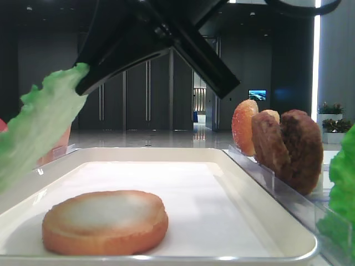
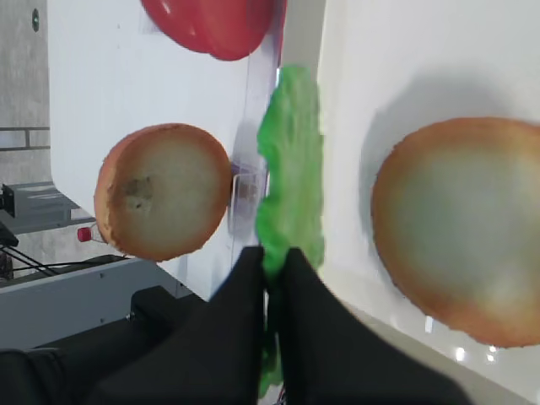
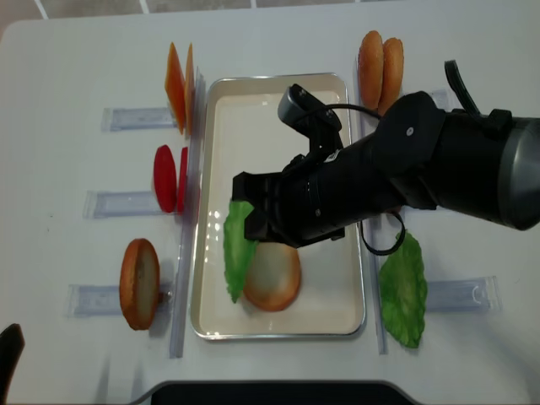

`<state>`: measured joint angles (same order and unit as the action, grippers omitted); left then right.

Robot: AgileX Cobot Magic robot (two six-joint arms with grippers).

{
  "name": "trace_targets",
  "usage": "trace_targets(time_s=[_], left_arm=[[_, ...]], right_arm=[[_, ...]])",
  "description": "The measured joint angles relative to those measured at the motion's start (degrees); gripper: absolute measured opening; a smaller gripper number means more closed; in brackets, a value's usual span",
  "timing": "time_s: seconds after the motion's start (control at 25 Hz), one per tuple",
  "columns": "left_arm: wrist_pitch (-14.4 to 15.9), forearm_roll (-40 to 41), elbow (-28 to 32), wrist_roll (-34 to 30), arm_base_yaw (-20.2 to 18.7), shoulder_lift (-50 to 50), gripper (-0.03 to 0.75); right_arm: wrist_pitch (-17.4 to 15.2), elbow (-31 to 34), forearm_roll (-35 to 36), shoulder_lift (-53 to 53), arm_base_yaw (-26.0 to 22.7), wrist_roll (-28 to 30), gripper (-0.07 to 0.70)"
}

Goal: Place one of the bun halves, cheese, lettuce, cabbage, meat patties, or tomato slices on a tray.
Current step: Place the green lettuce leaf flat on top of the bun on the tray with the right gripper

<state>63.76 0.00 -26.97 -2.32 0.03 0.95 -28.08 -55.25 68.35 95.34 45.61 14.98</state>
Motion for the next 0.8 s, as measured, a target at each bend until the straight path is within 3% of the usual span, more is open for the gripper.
trace_targets(time_s=[0.44,0.8], left_arm=[[0.0,0.0,0.0,0.0,0.0,0.0,0.408],[0.0,0.0,0.0,0.0,0.0,0.0,0.408]], right_arm=[[1.5,1.6,-5.5,0.0,0.6,-5.2,0.014],[2.6,4.4,-6.2,0.1,0.5,-5.7,0.014]])
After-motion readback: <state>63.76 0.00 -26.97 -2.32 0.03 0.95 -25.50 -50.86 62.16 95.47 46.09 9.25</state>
